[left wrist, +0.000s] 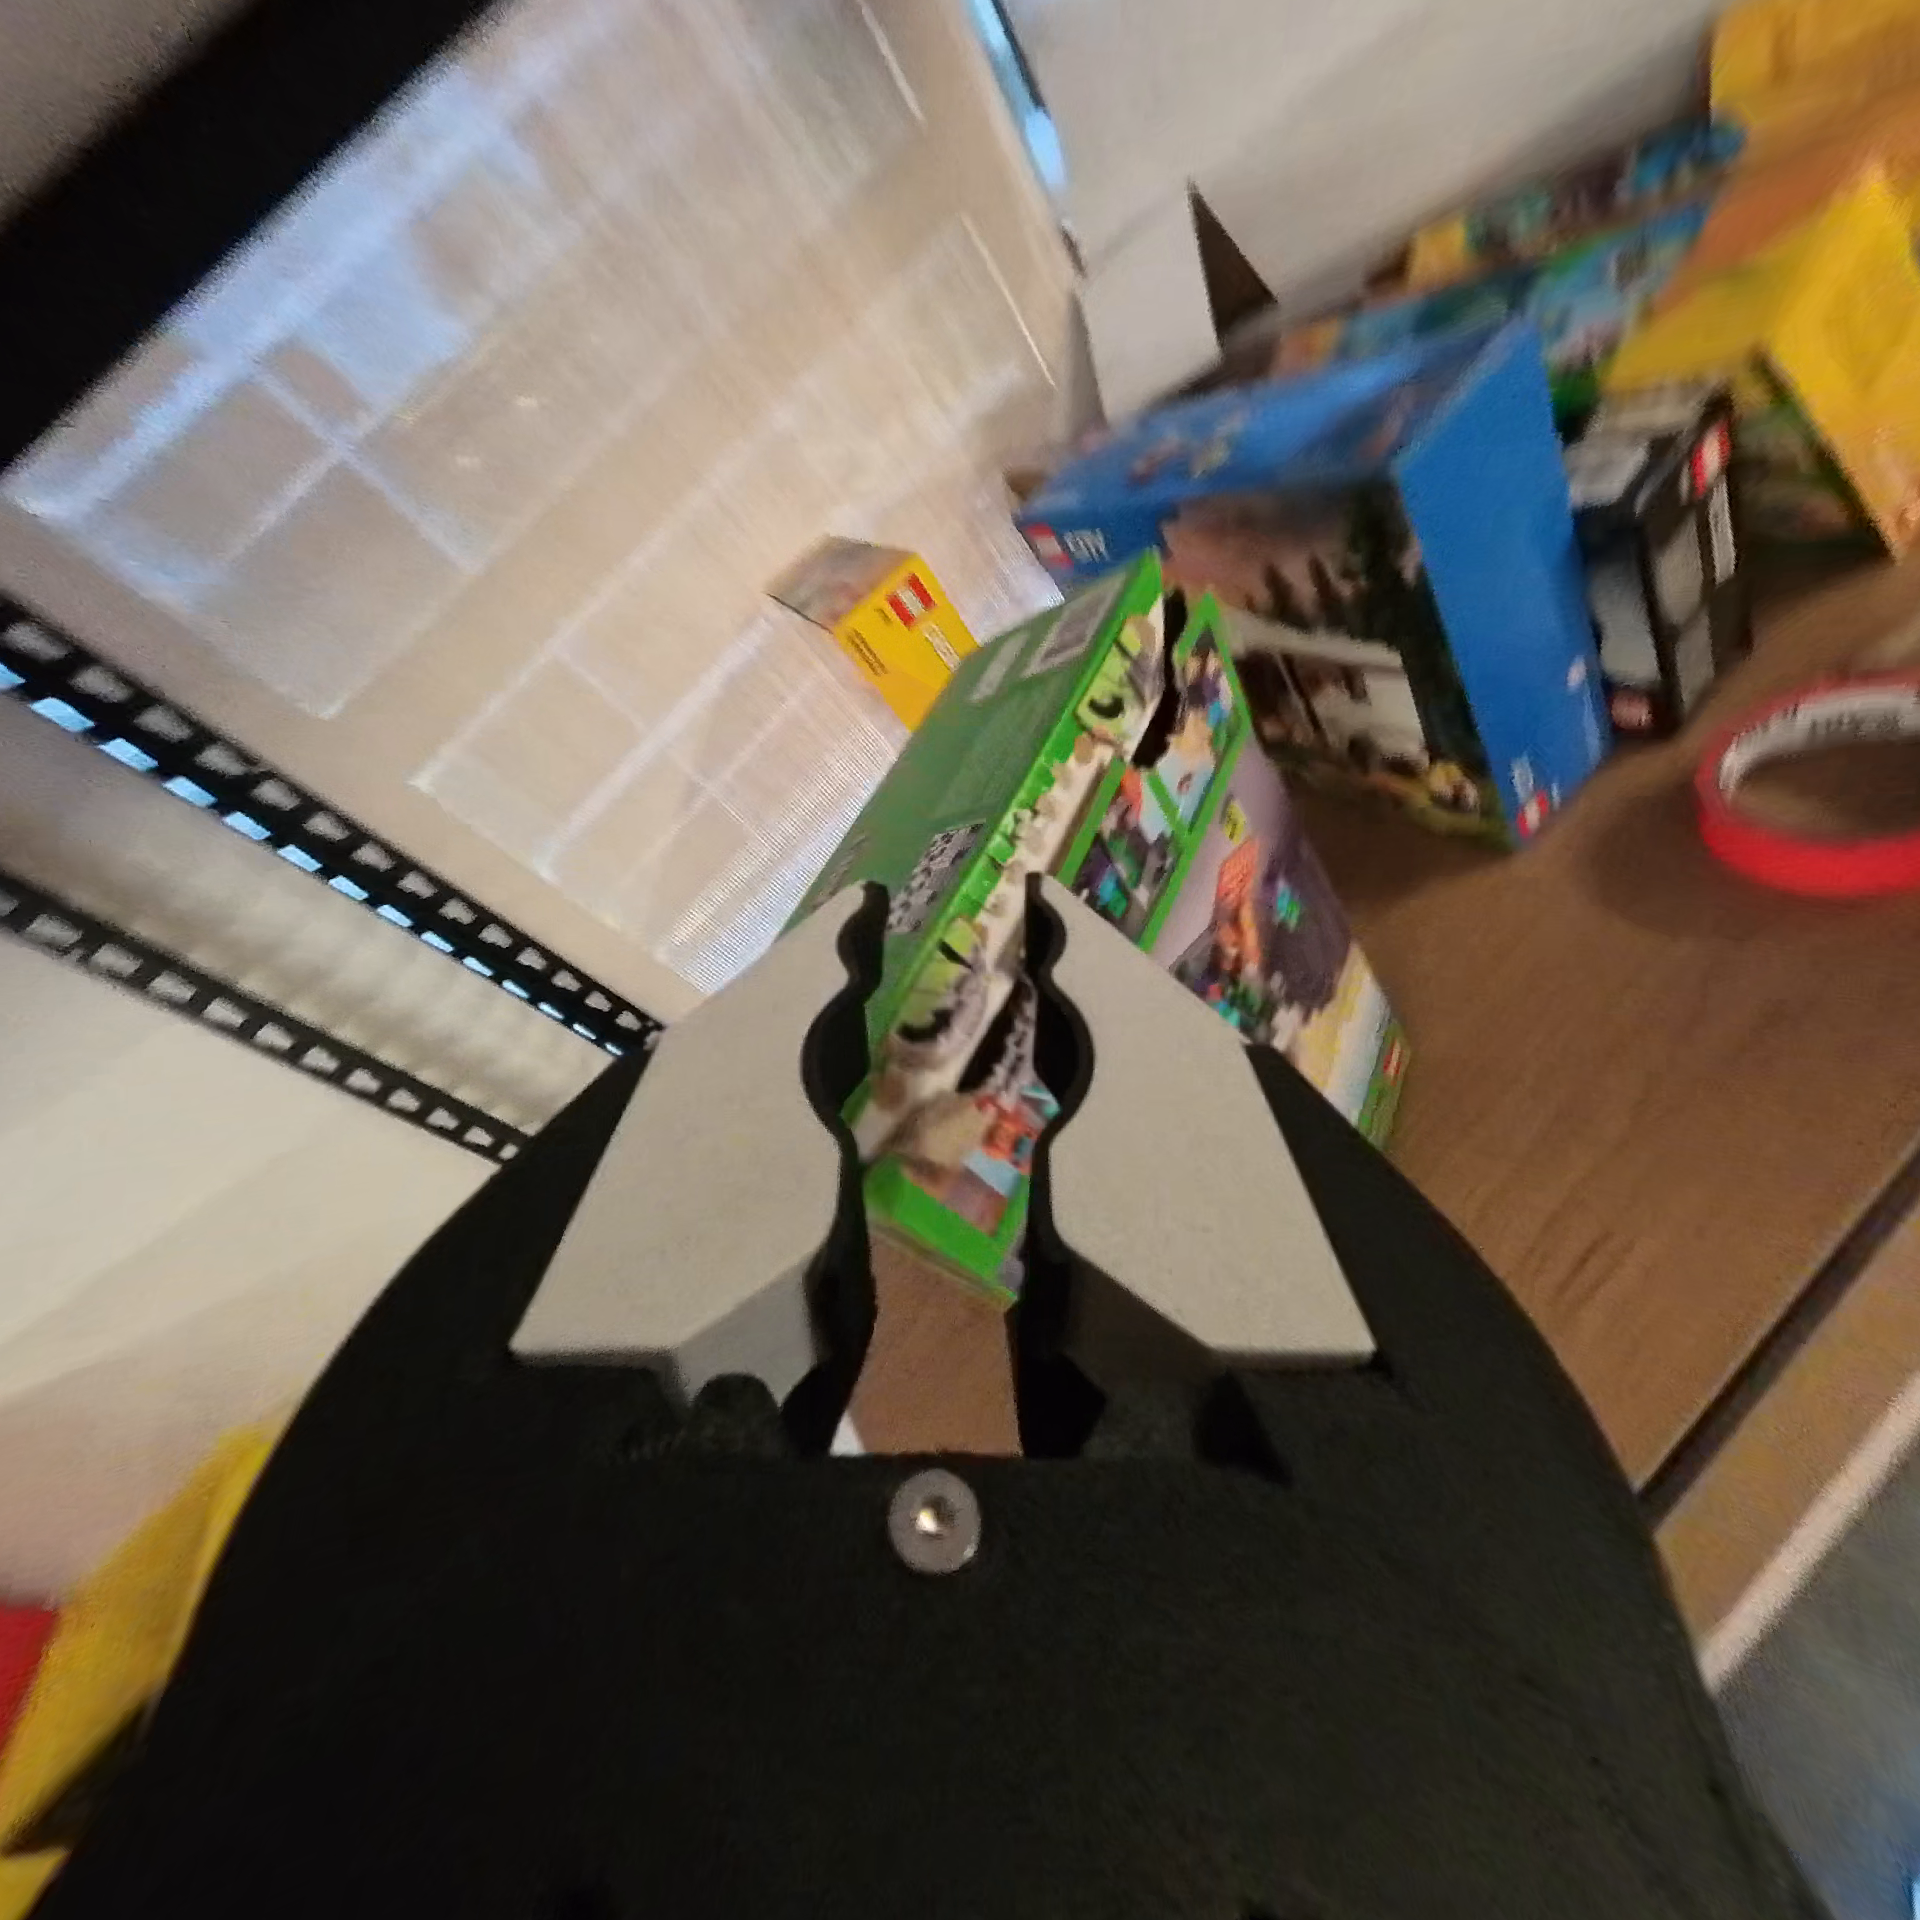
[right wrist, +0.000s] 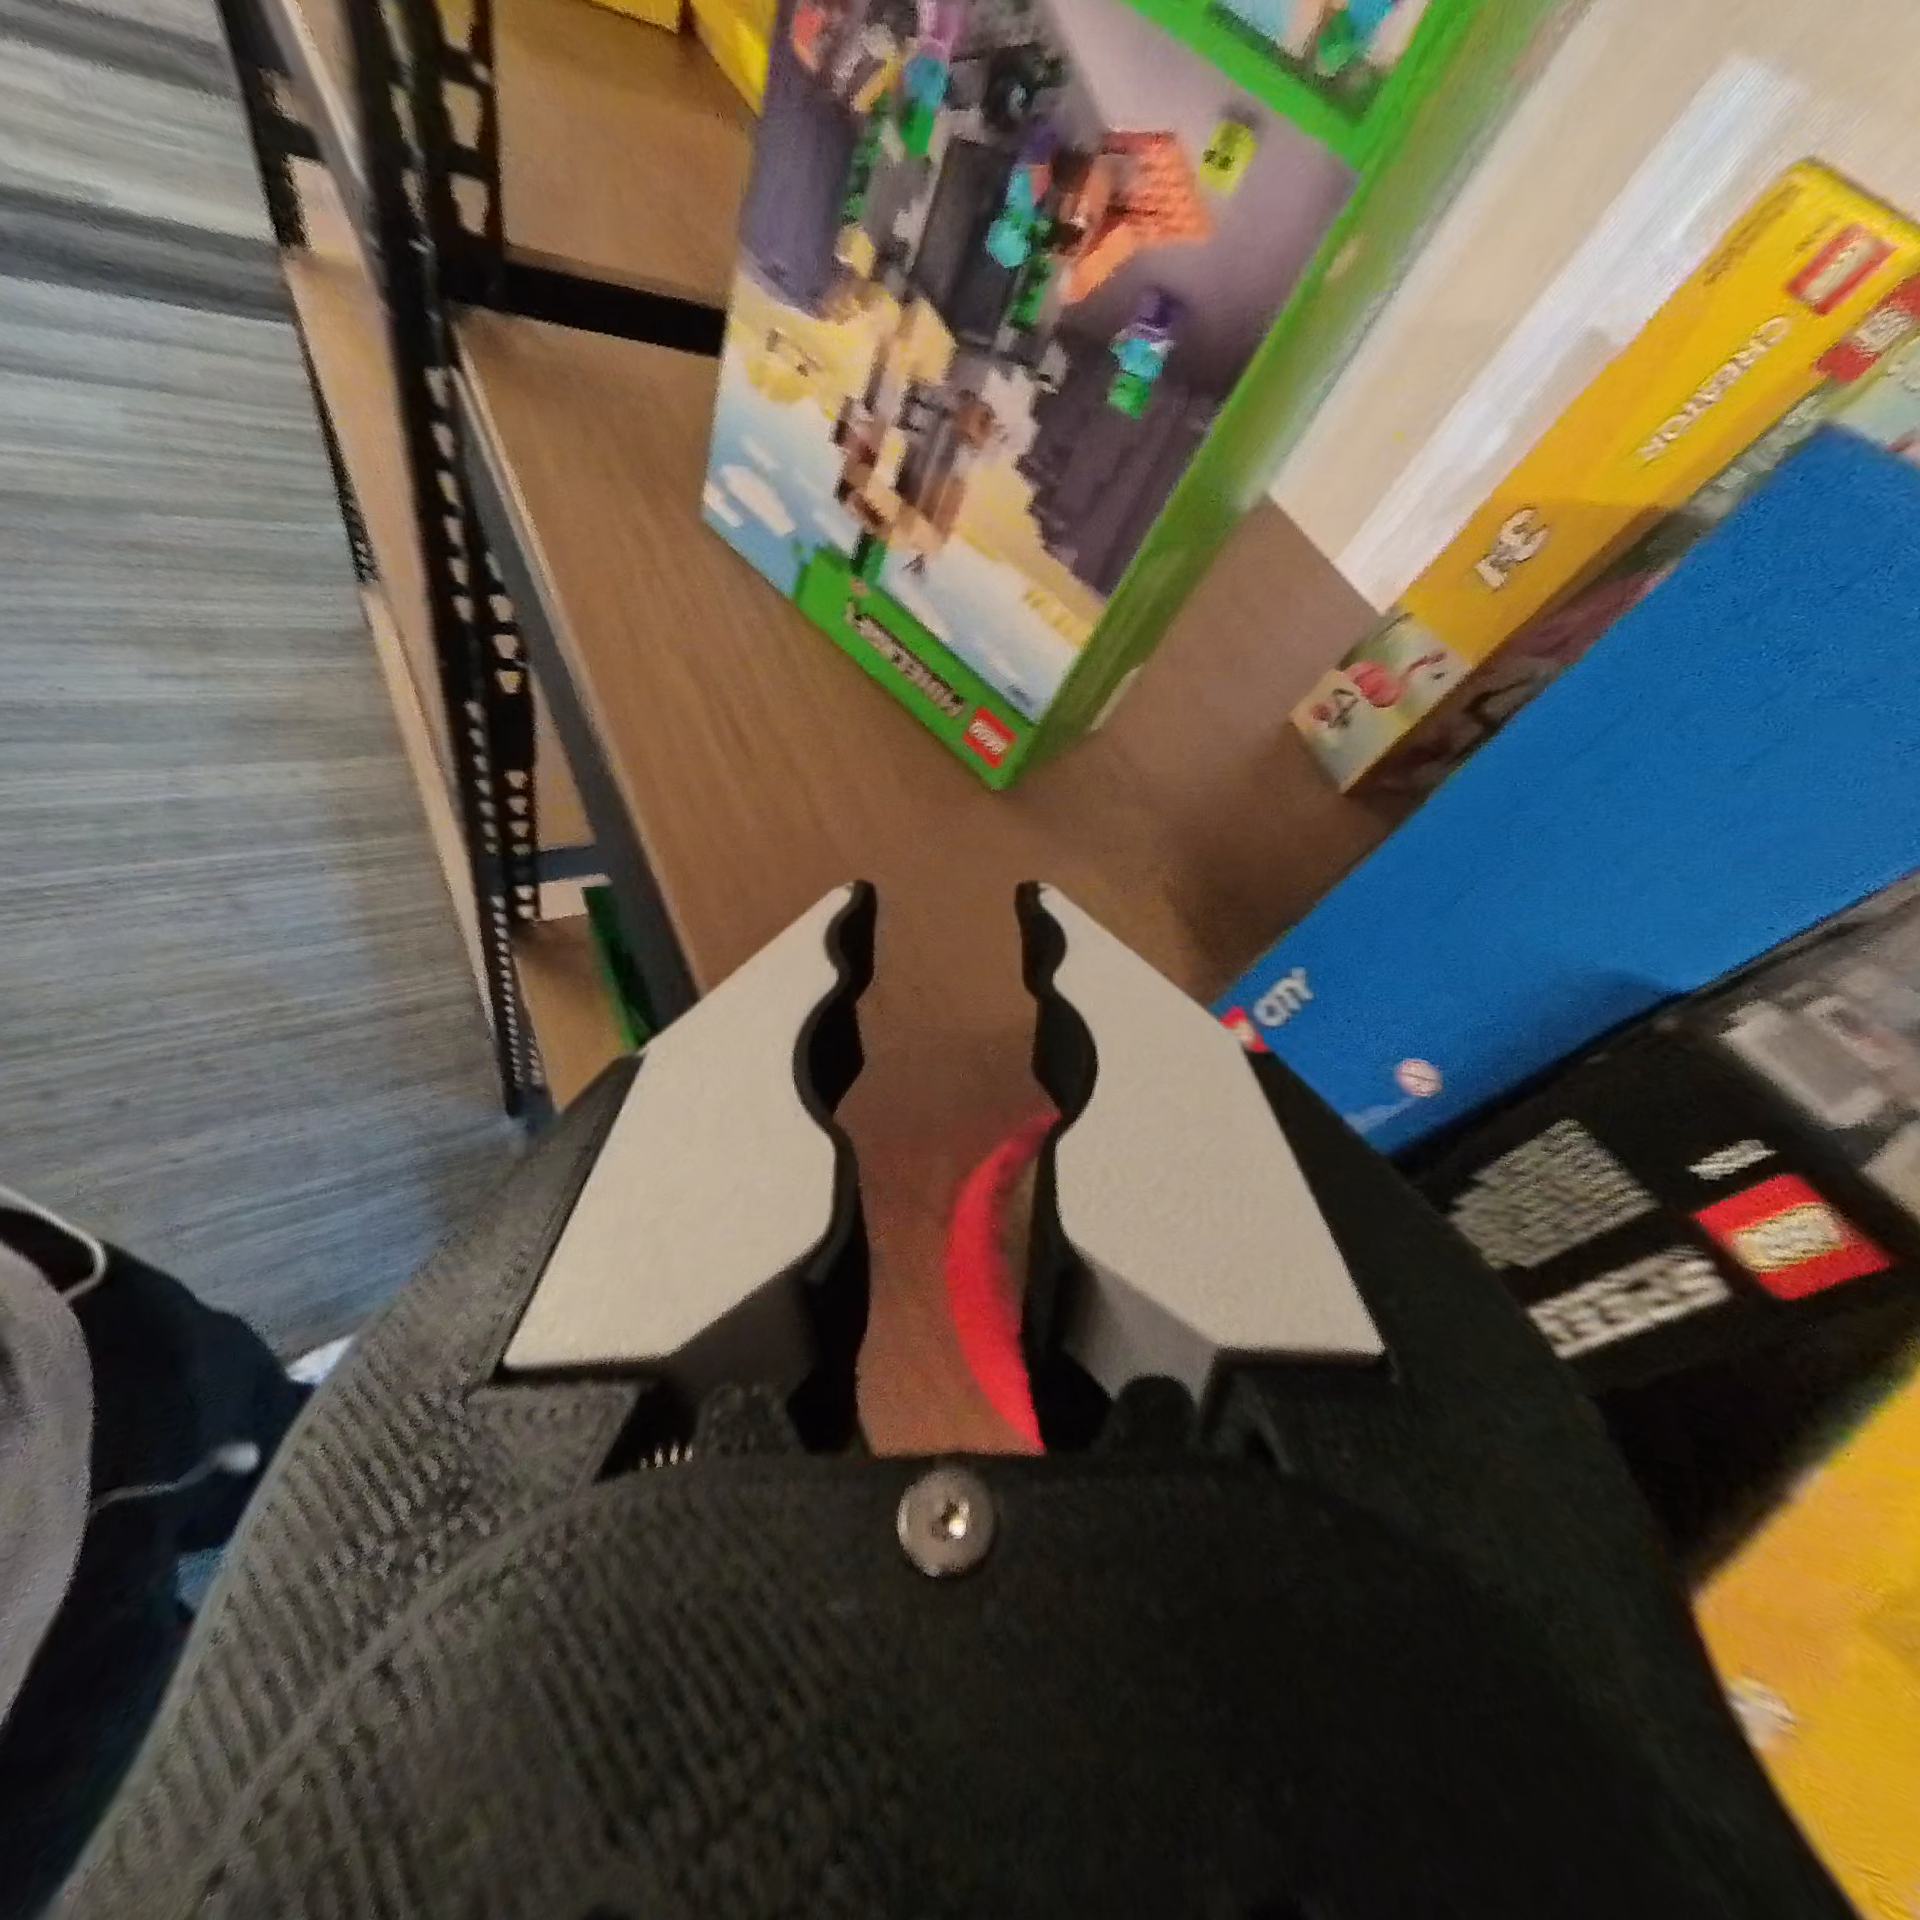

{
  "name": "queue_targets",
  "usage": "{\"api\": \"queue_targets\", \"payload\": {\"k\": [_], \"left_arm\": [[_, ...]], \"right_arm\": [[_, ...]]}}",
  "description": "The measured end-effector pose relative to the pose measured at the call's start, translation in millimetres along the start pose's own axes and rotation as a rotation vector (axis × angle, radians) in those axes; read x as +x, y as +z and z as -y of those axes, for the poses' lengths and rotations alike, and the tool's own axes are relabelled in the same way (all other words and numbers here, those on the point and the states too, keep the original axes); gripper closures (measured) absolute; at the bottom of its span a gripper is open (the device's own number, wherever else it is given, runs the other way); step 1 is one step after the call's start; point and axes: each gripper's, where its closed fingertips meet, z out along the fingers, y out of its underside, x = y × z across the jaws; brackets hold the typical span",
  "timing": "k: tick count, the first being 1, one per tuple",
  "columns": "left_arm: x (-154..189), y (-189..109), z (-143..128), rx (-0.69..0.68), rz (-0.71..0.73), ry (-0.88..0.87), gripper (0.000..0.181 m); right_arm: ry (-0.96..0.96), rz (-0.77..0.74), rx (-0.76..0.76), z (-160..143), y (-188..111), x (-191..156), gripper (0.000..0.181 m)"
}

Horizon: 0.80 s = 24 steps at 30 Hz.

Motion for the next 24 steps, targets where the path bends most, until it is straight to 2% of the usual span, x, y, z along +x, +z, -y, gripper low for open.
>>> {"api": "queue_targets", "payload": {"k": [3,7,12,14,16,20,24], "left_arm": [[27,-43,-2,0.122,0.103,-0.109,0.165],[89,-73,-55,0.122,0.175,-0.174,0.172],[147,-64,-138,0.009,0.095,-0.282,0.170],[160,-58,-163,-0.007,0.061,-0.276,0.170],[167,-53,-179,-0.006,0.030,-0.254,0.170],[177,-43,-193,0.026,-0.086,-0.230,0.170],[173,-38,-196,0.076,-0.175,-0.208,0.170]], "right_arm": [[-0.014,0.043,0.061,4,8,-28,0.154],[-0.123,0.058,0.130,37,40,-43,0.150],[-0.452,-0.030,0.254,132,82,-27,0.138],[-0.588,-0.103,0.282,172,96,-12,0.138],[-0.708,-0.144,0.271,197,112,-3,0.137],[-0.772,-0.125,0.128,197,146,1,0.146],[-0.738,-0.141,0.127,204,161,-7,0.152]]}}
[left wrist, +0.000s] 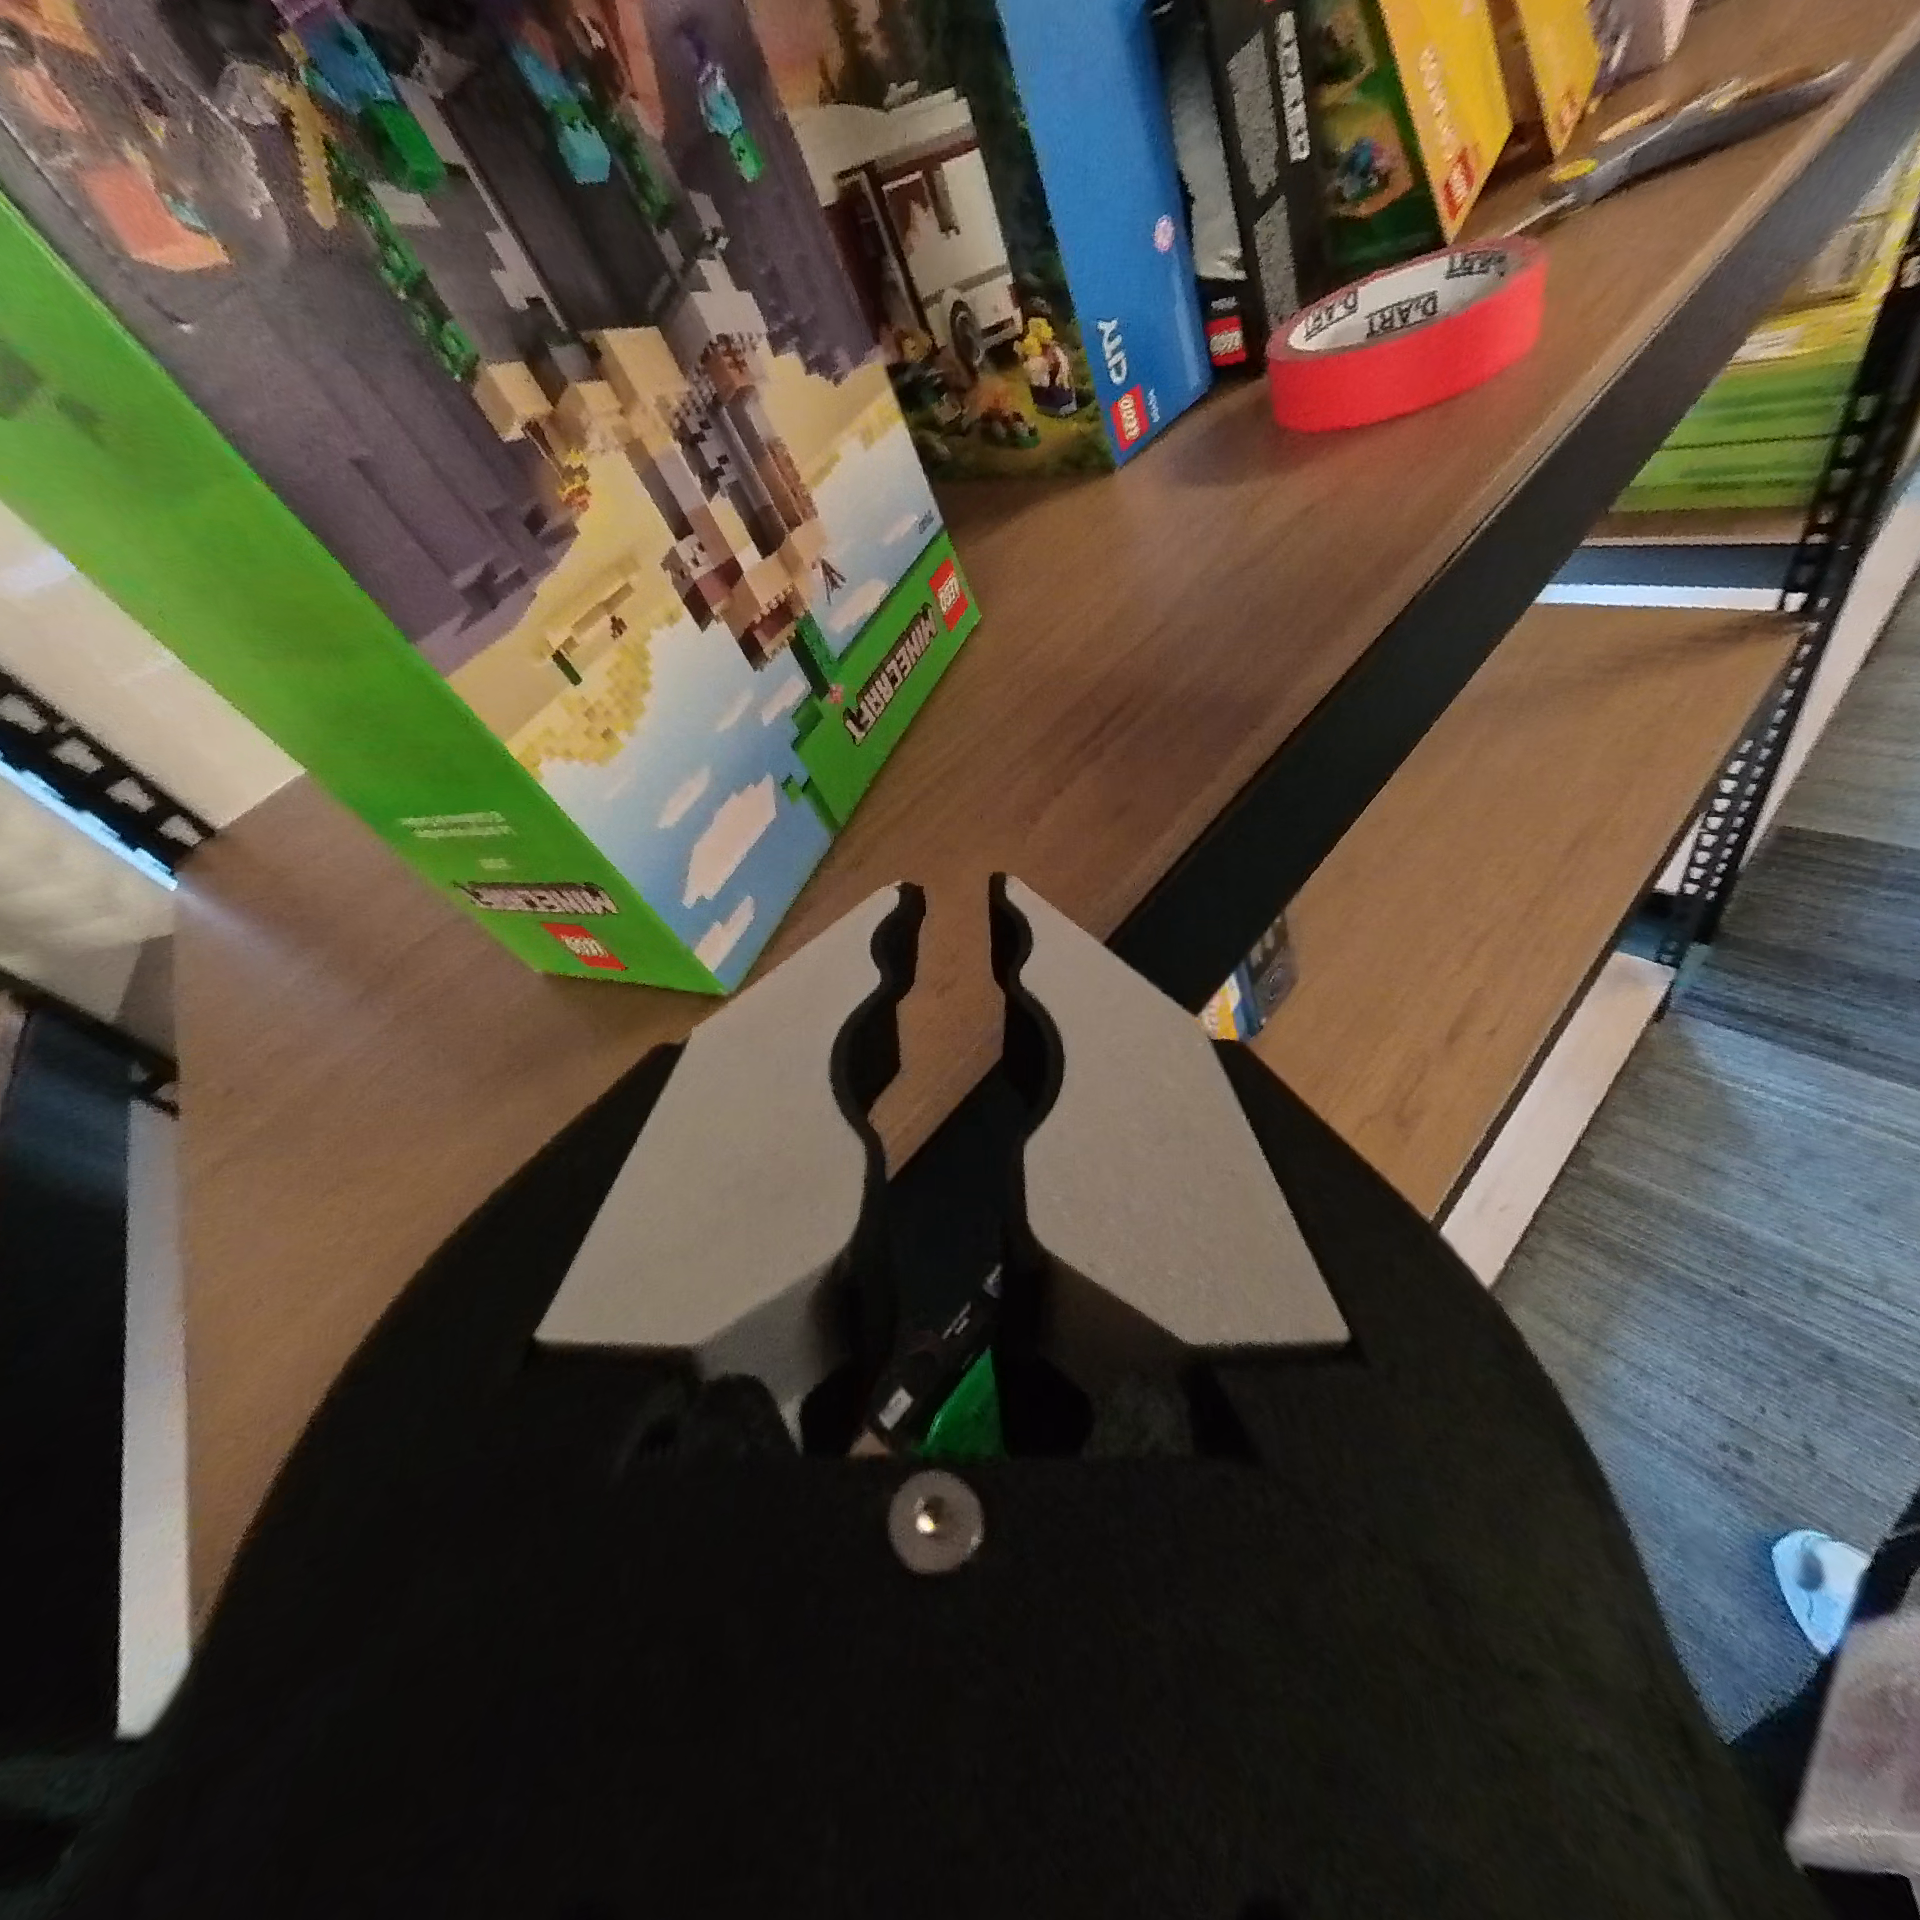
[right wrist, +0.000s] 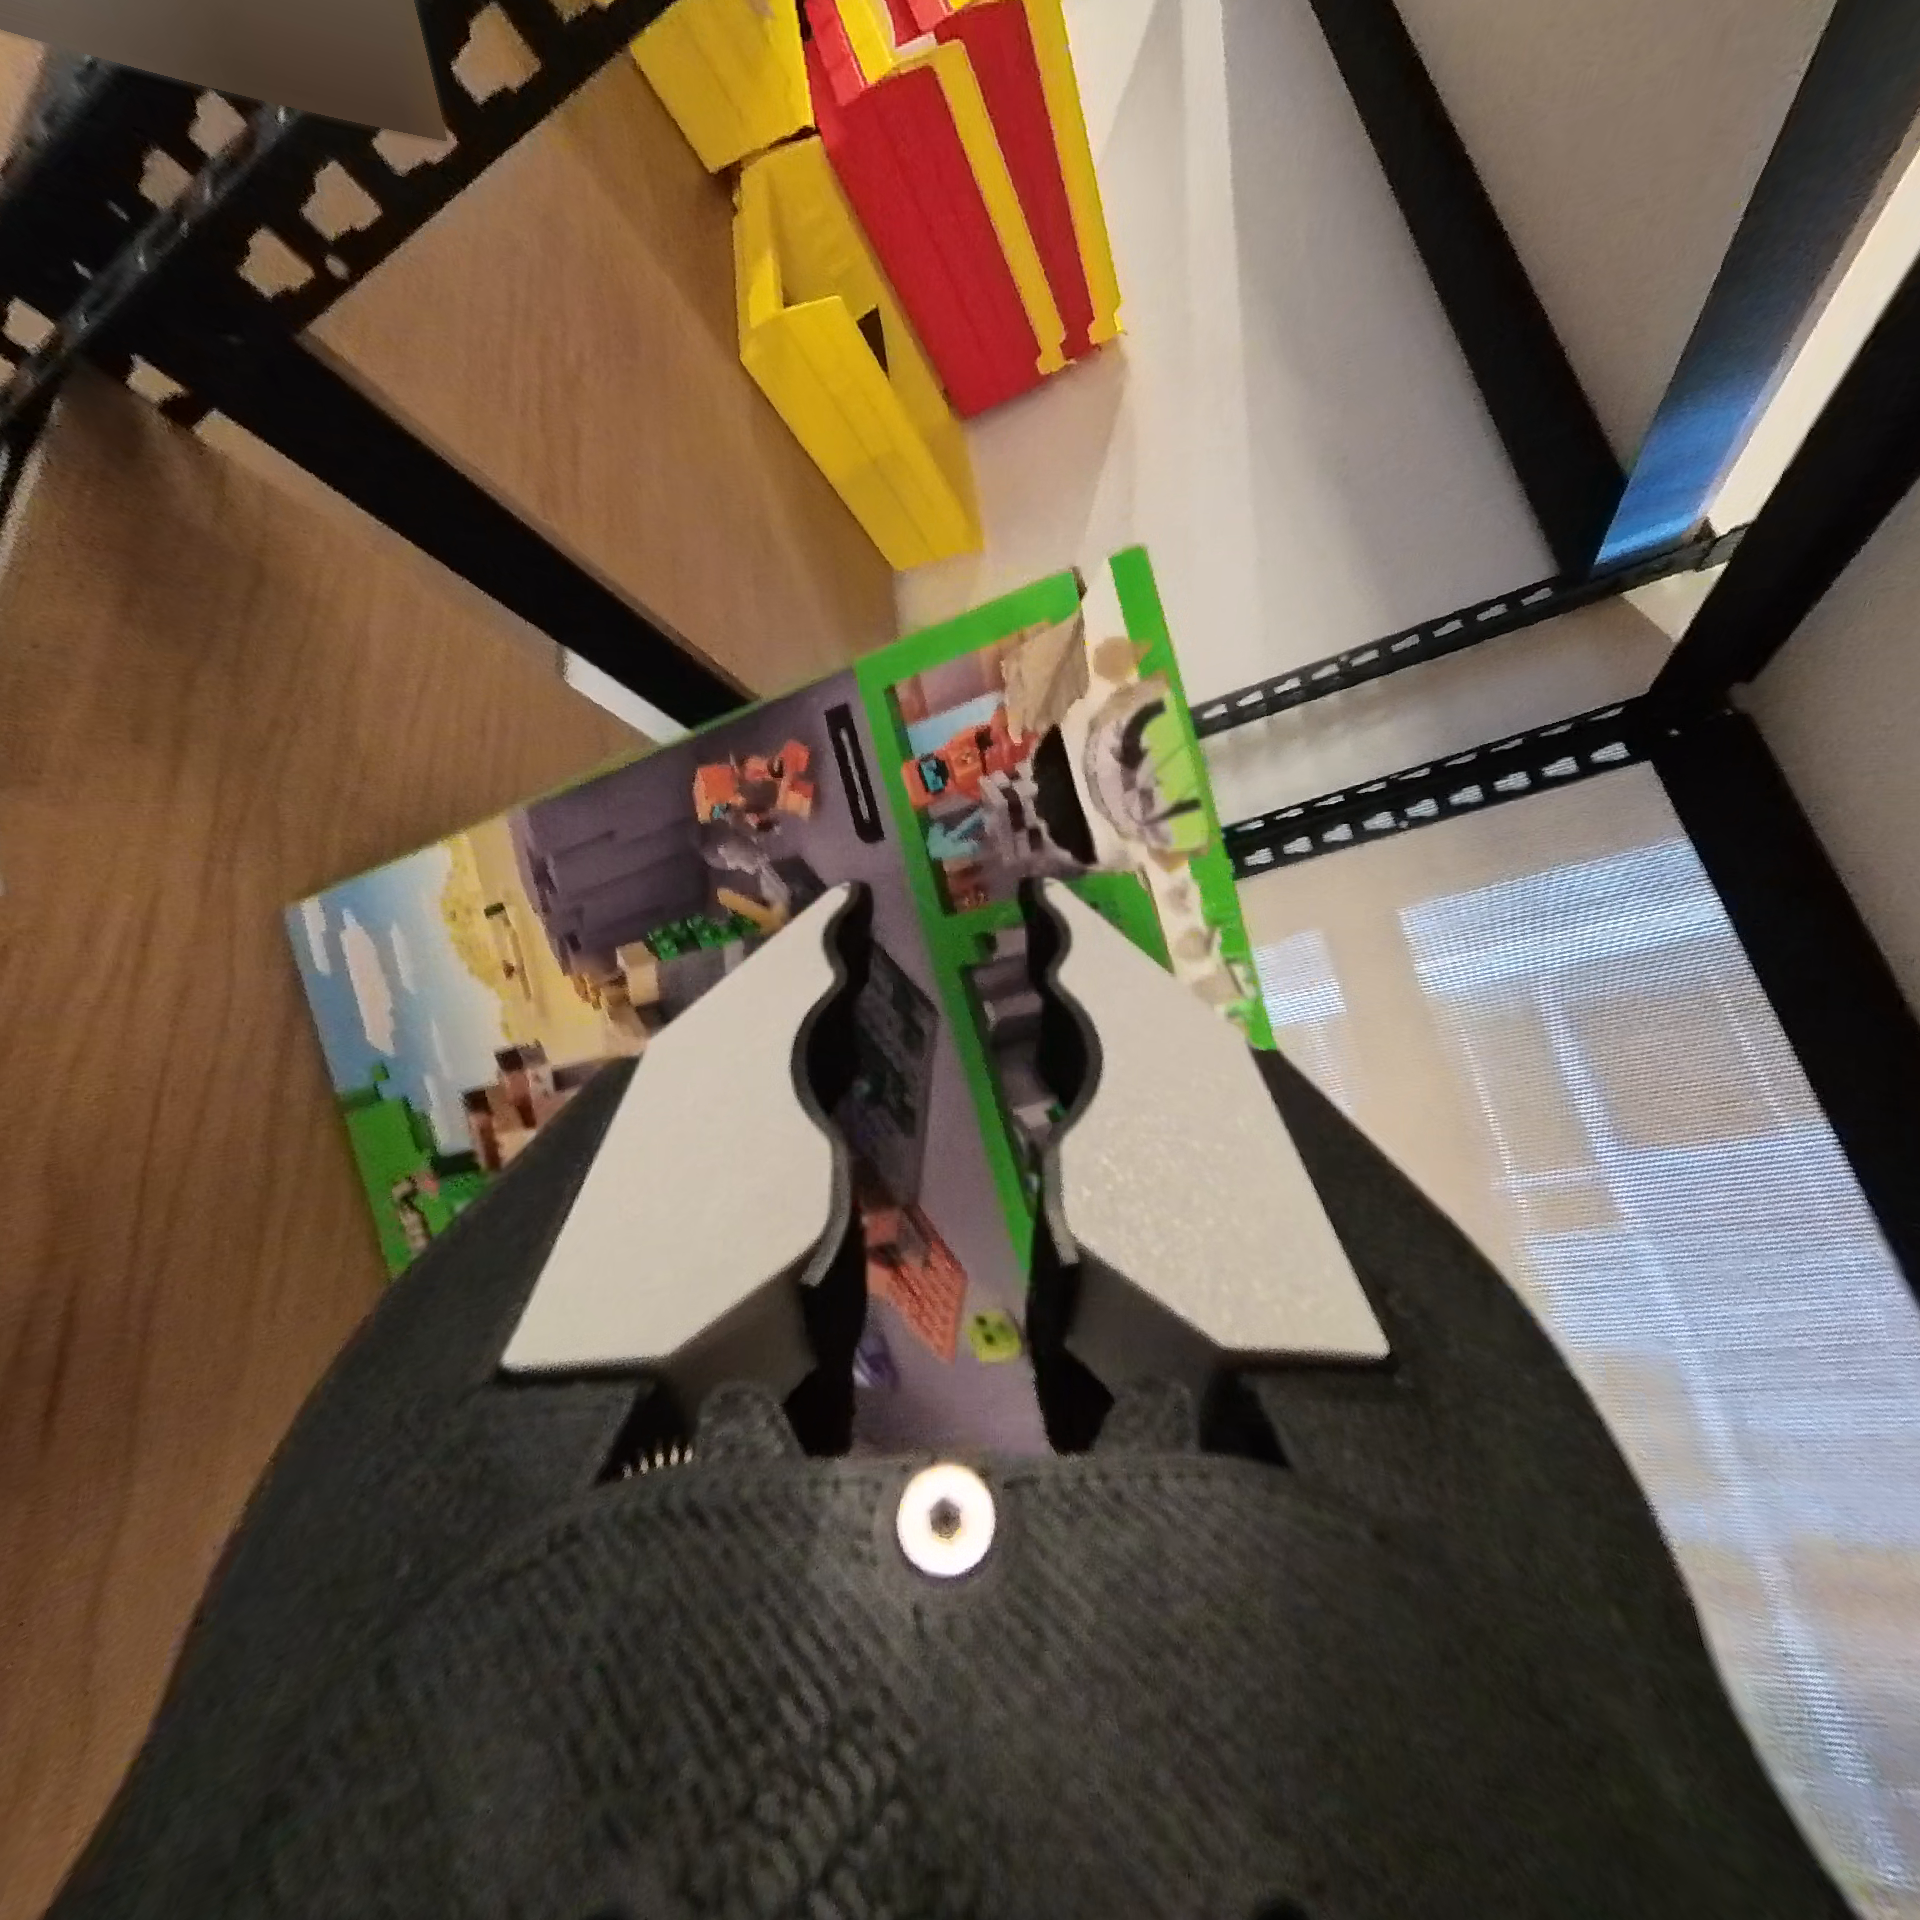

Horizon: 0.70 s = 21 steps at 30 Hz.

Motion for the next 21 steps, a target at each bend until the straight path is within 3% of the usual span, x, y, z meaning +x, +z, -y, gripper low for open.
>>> {"api": "queue_targets", "payload": {"k": [8,15,18,21], "left_arm": [[-5,5,-3,0.060,-0.115,-0.022,0.170],[-5,2,-8,0.069,-0.148,-0.039,0.170],[-5,-1,-6,0.074,-0.149,-0.046,0.170],[-3,-6,-4,0.075,-0.138,-0.057,0.169]], "right_arm": [[0.074,-0.022,-0.063,-6,21,0,0.140],[0.101,-0.026,-0.145,-15,11,-5,0.127],[0.198,-0.080,-0.220,-43,-35,-14,0.126],[0.363,-0.181,-0.336,-104,-121,-30,0.141]]}}
